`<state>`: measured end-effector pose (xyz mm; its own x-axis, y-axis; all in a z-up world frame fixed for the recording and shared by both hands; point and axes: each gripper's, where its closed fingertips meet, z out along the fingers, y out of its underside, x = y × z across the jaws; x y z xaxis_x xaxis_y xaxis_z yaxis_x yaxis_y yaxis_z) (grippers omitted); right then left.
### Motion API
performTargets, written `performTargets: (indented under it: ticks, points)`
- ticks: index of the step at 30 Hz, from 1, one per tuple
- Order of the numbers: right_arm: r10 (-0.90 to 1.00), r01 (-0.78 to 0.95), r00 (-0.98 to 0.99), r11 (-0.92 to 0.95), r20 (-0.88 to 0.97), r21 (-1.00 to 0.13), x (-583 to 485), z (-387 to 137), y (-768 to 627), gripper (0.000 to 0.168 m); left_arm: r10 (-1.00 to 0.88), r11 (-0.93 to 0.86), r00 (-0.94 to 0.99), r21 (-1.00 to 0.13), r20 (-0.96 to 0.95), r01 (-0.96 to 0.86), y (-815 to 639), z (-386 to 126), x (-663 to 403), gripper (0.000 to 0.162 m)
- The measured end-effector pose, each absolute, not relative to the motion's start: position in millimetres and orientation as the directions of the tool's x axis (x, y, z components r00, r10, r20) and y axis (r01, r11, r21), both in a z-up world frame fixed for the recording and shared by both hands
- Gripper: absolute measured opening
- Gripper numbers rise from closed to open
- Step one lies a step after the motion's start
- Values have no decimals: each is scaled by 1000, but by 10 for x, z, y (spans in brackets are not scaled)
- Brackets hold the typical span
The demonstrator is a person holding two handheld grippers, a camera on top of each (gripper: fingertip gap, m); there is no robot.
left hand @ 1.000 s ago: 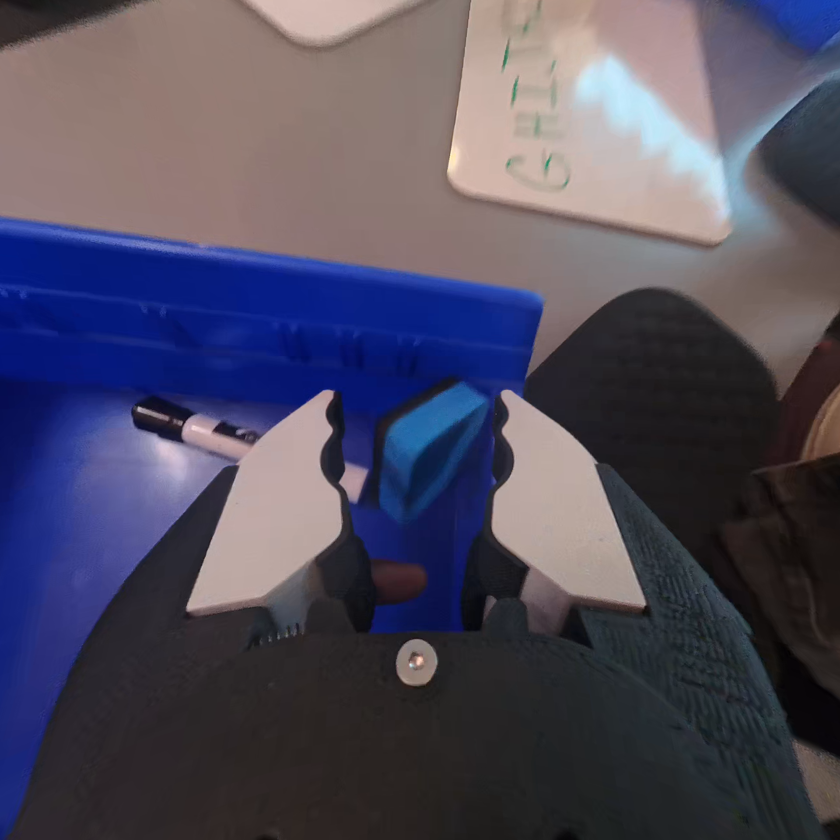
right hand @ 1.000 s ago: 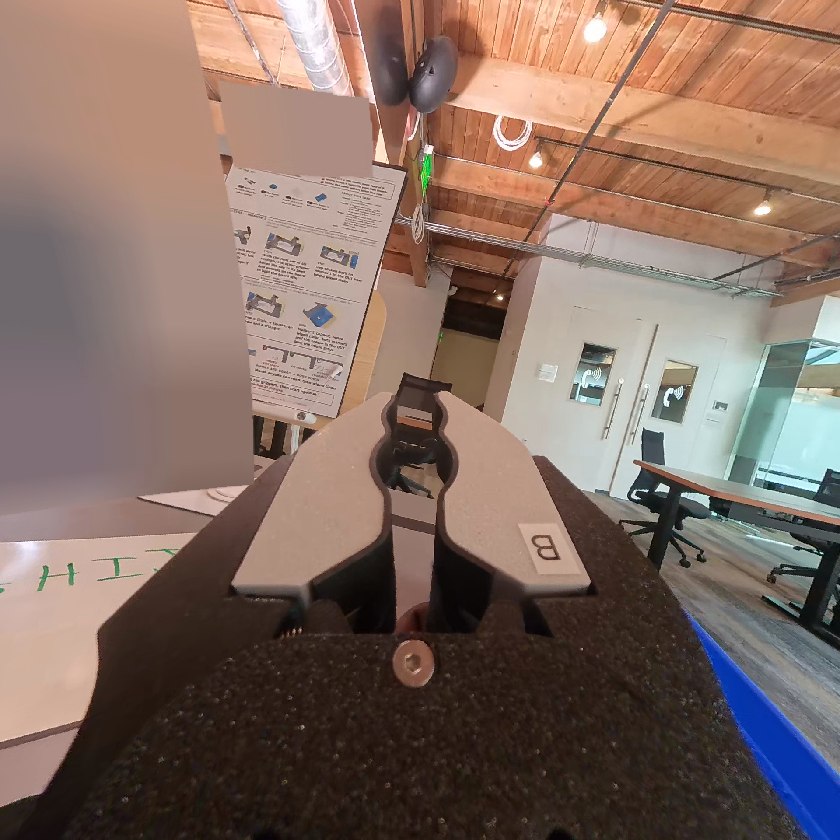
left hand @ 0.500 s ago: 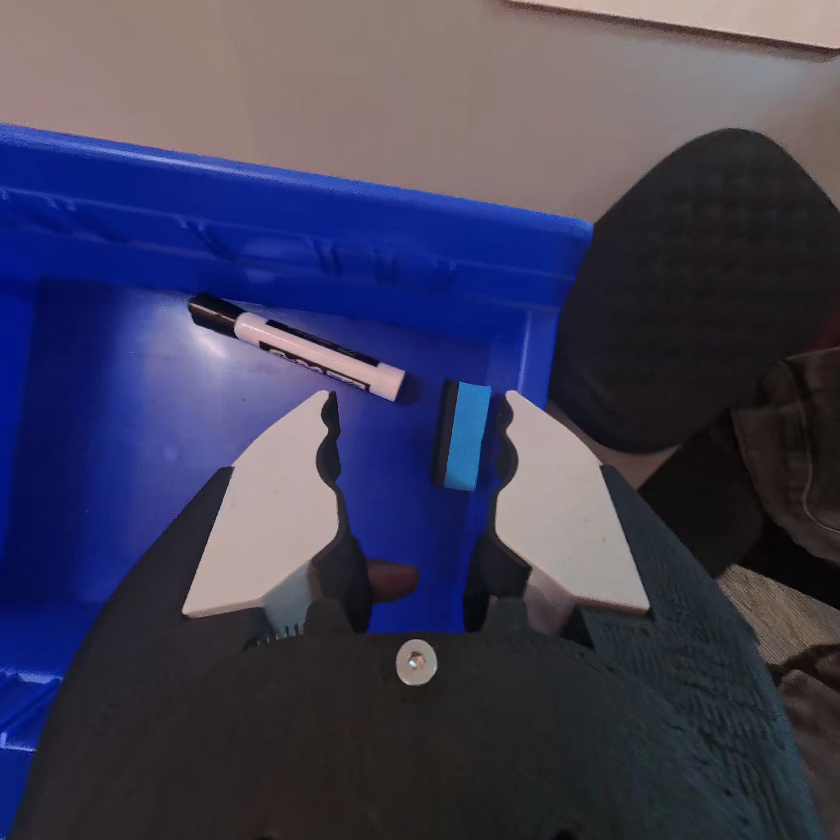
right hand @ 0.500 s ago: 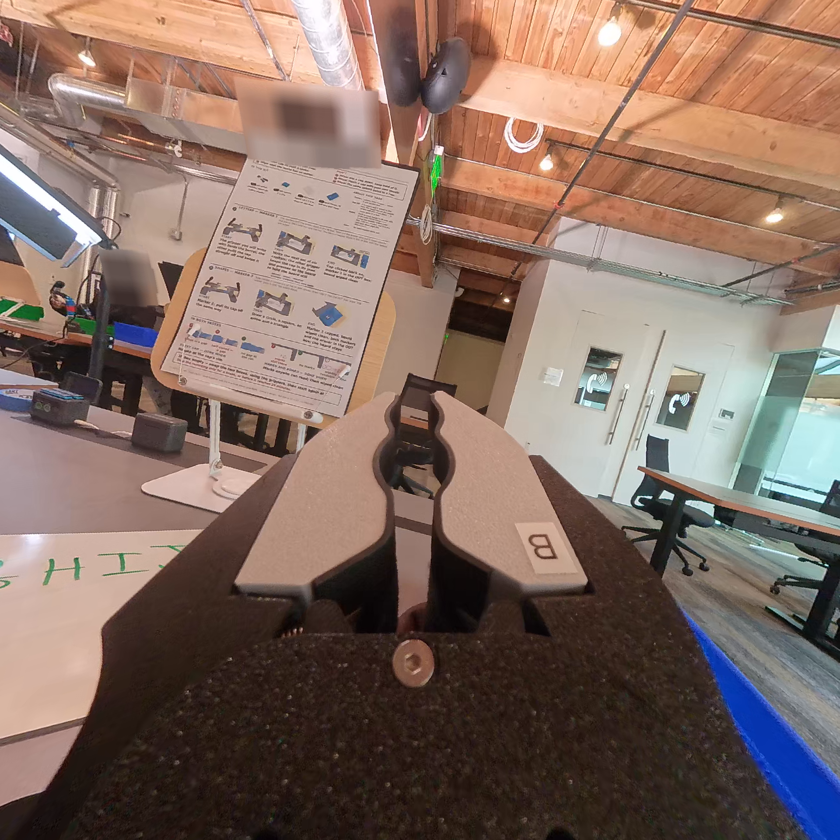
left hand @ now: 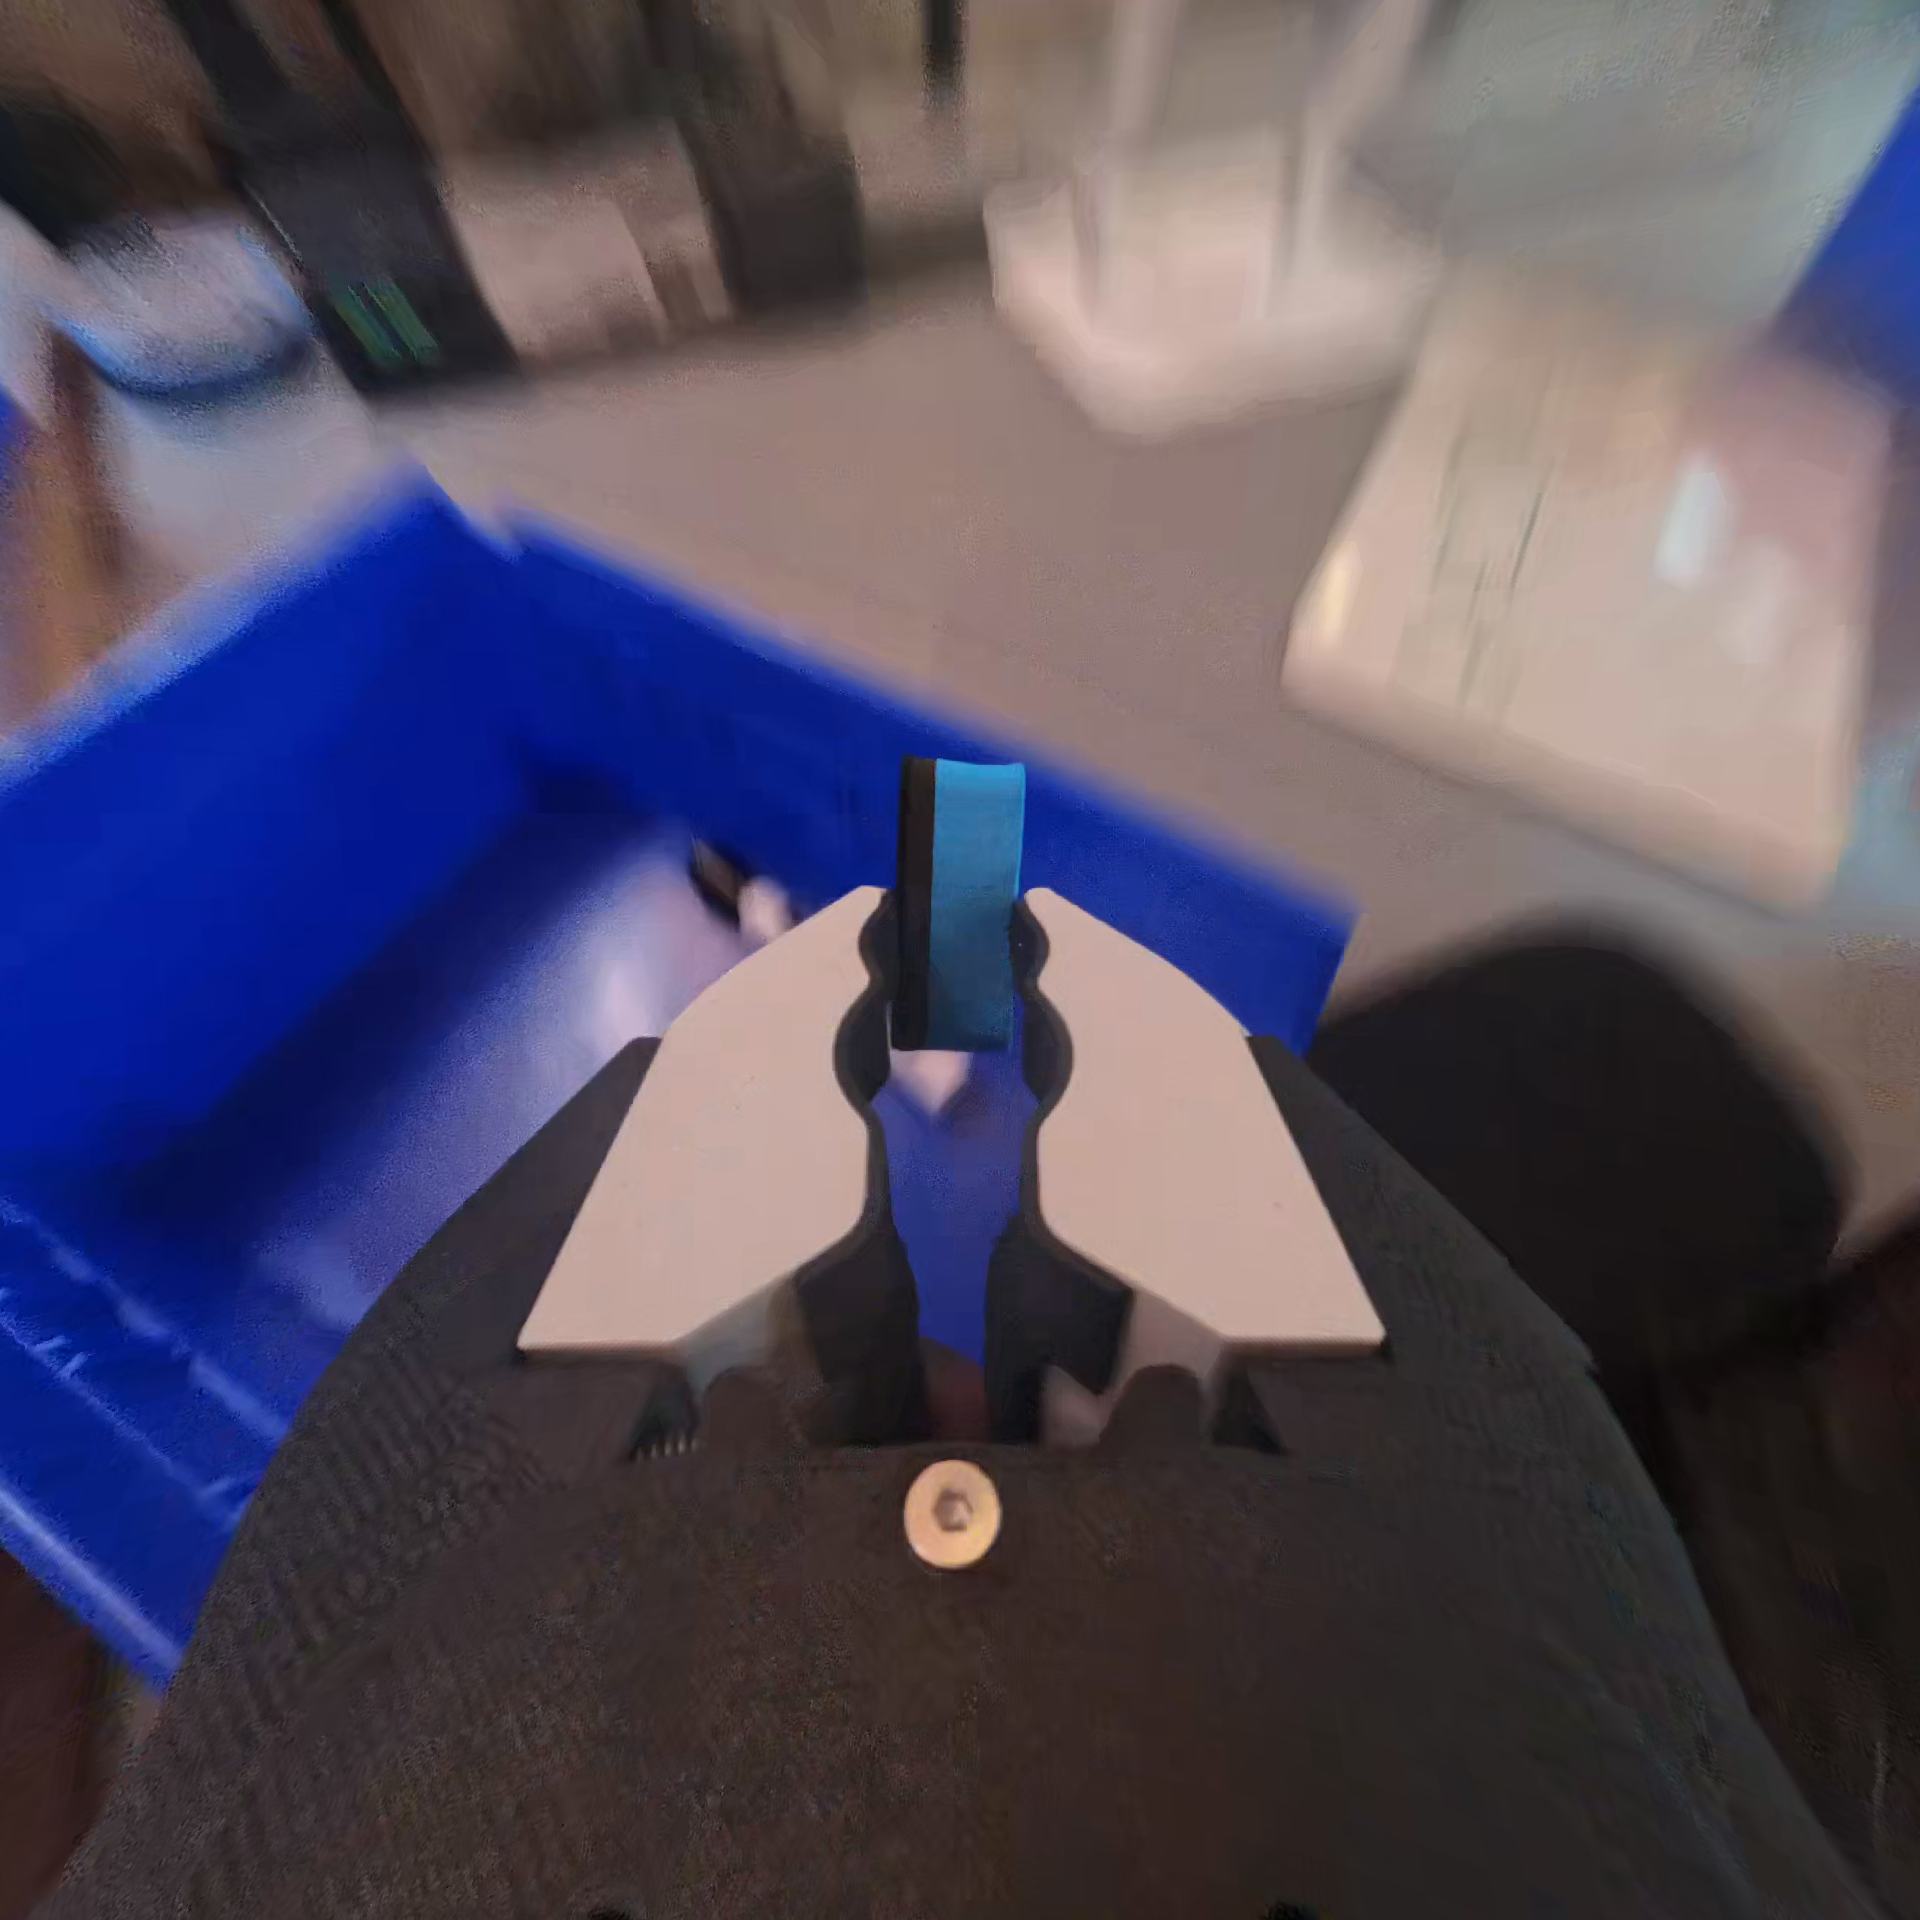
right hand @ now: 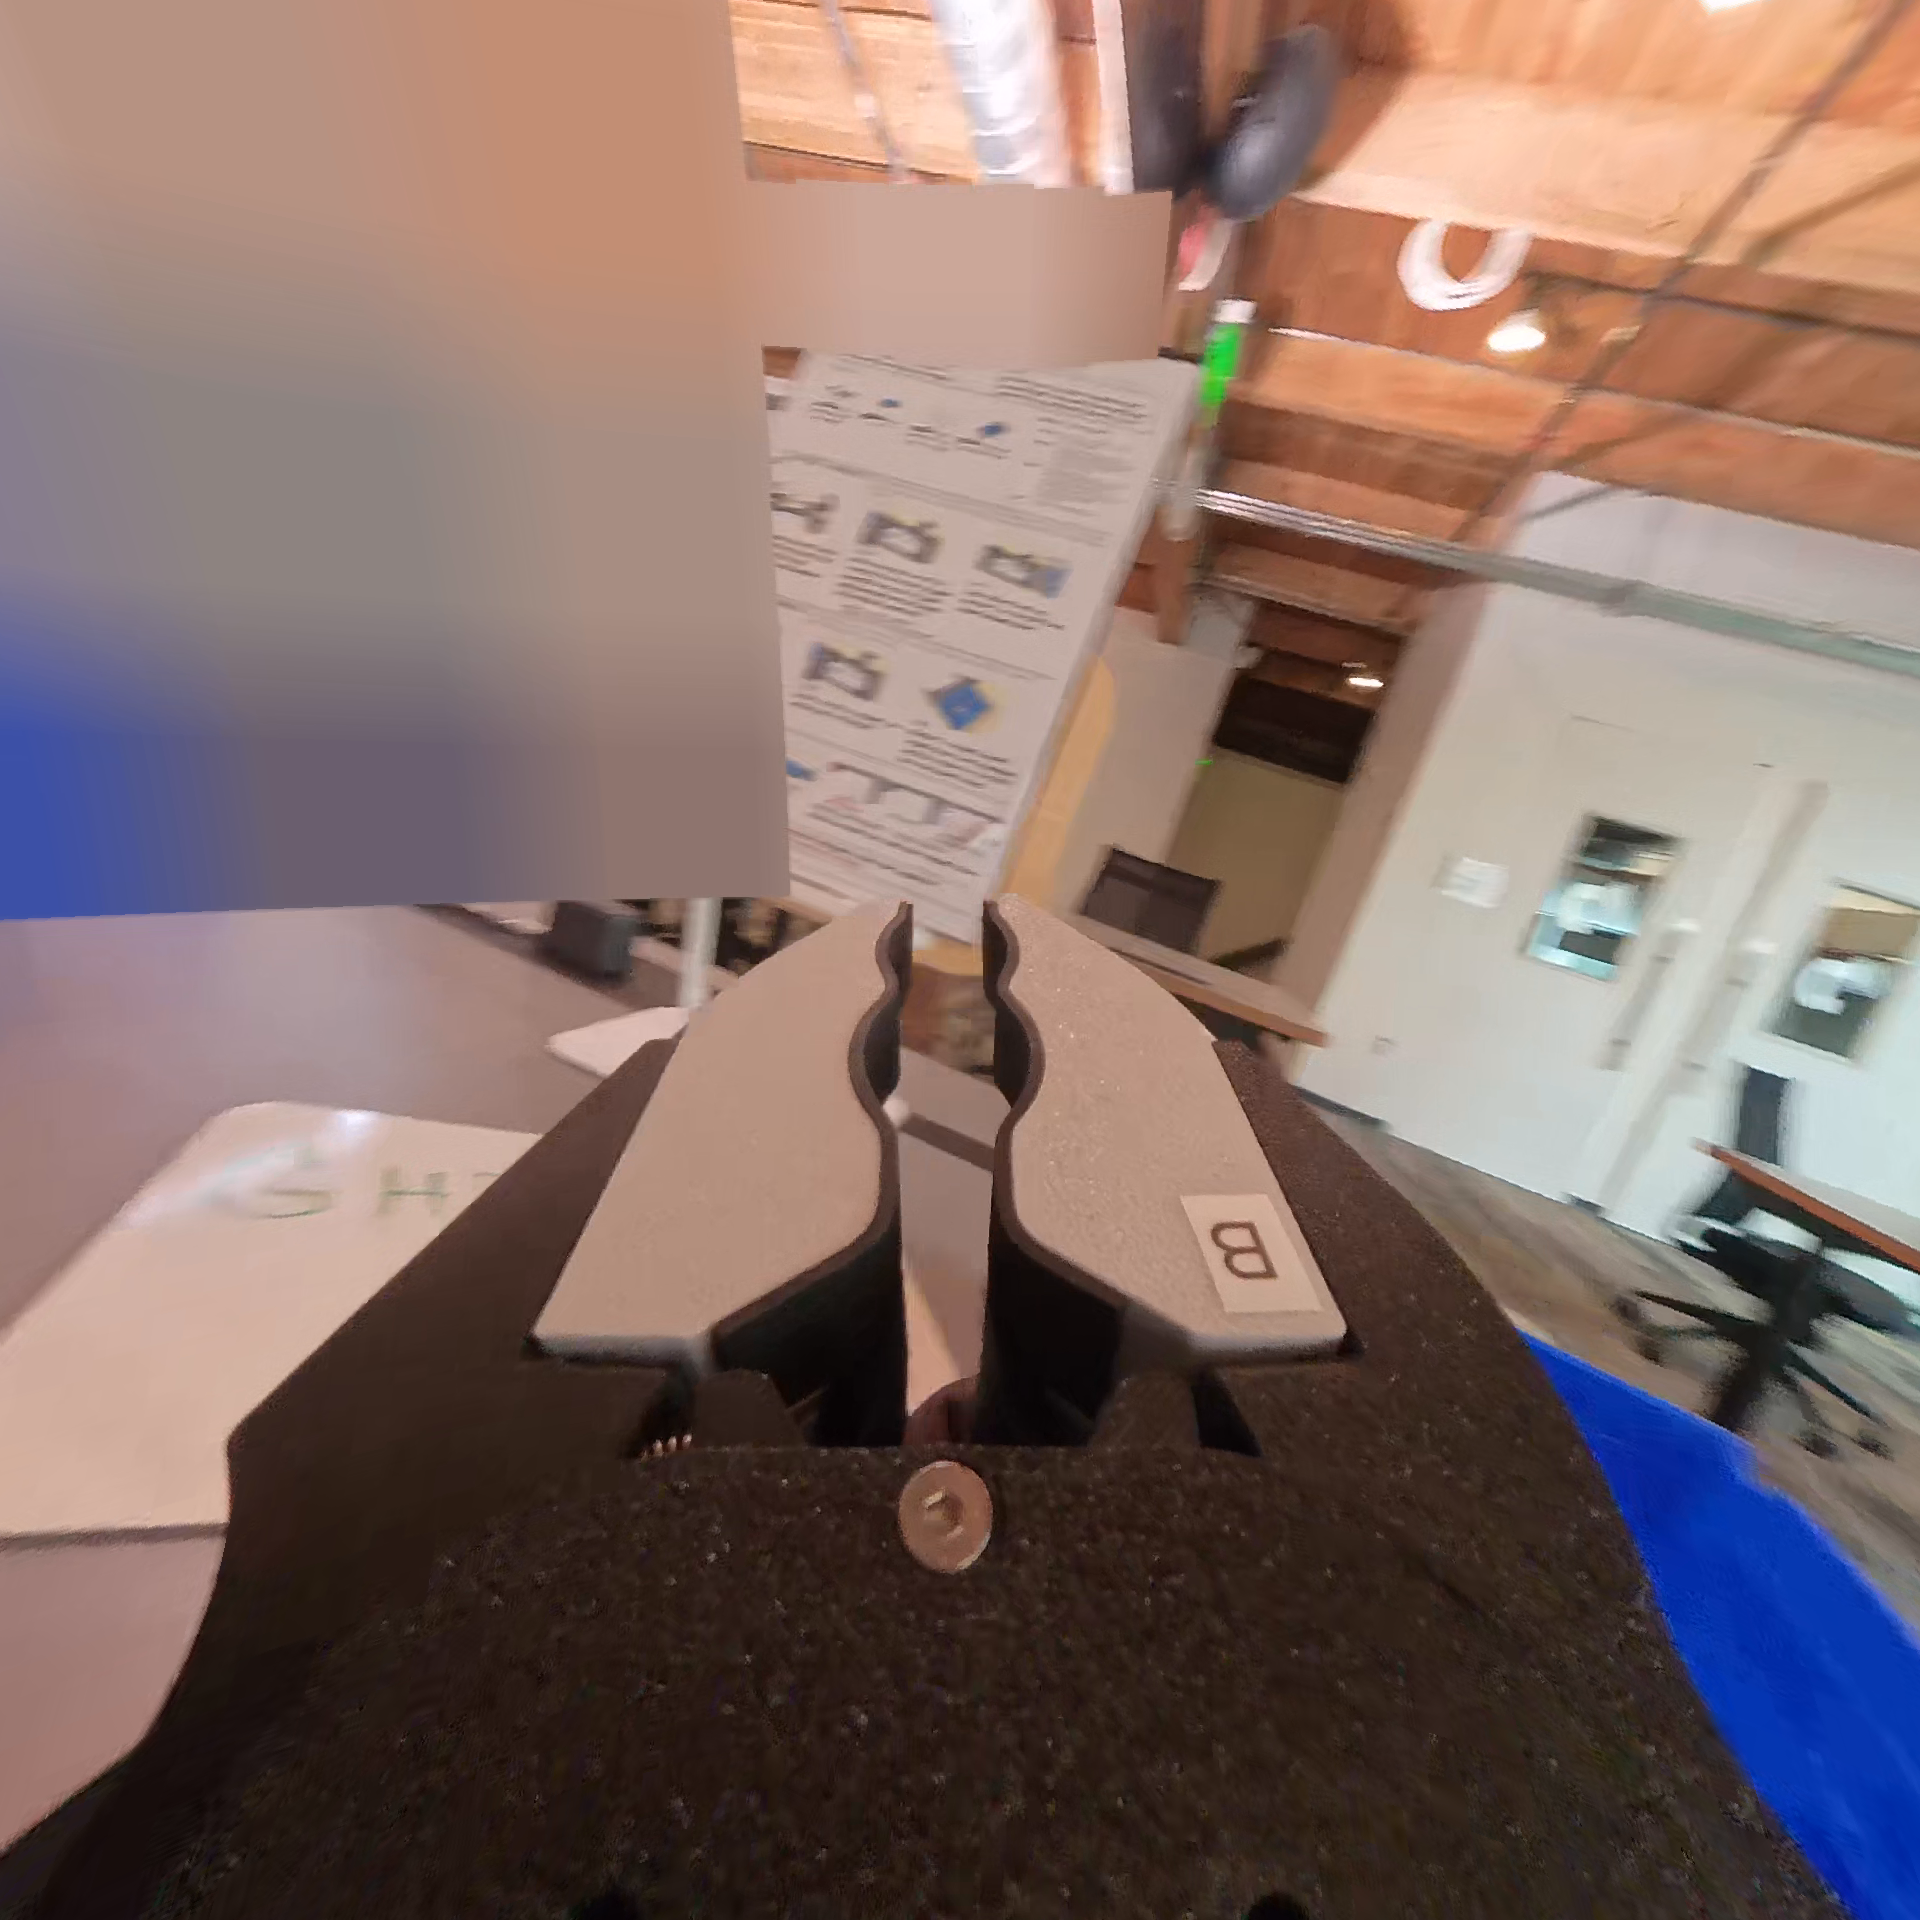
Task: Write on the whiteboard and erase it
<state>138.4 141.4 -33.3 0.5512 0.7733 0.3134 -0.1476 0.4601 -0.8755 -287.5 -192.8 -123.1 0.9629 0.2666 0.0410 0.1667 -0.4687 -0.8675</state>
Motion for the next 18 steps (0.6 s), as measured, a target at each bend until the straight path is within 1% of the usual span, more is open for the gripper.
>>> performTargets:
  ticks: [1, 2, 3, 4, 5, 7, 10, 12, 14, 18]
  points:
    - [817, -165, 481, 439, 317, -883, 1215, -362, 1297, 14, 298, -223, 946, -955, 124, 195, -1911, -860, -2859, 21]
    - [863, -177, 395, 406, 314, -896, 1017, -398, 1160, 17, 250, 10, 945, -977, 210, 214, -1912, -530, -2744, 21]
    - [903, -183, 286, 380, 321, -906, 797, -433, 980, 21, 166, 167, 947, -954, 275, 248, -1894, -310, -2577, 21]
    - [925, -183, 178, 367, 336, -912, 580, -455, 785, 26, 93, 244, 940, -923, 329, 299, -1830, -211, -2412, 21]
    - [928, -174, 74, 373, 366, -911, 372, -468, 579, 32, 23, 266, 931, -900, 364, 345, -1716, -185, -2236, 21]
    - [888, -132, -97, 436, 450, -890, 4, -482, 200, 42, -118, 234, 906, -876, 406, 423, -1429, -228, -1846, 21]
    - [778, -91, -268, 568, 569, -818, -385, -461, -215, 46, -246, 123, 856, -862, 454, 492, -1021, -379, -1371, 21]
    - [689, -66, -320, 669, 651, -740, -570, -488, -347, 48, -272, 58, 846, -869, 460, 491, -799, -501, -1163, 21]
    - [597, -24, -332, 768, 730, -640, -719, -582, -361, 50, -296, 14, 831, -868, 470, 496, -631, -589, -1014, 21]
    - [508, 22, -312, 849, 803, -528, -852, -718, -324, 54, -315, -28, 809, -857, 496, 515, -440, -702, -863, 21]
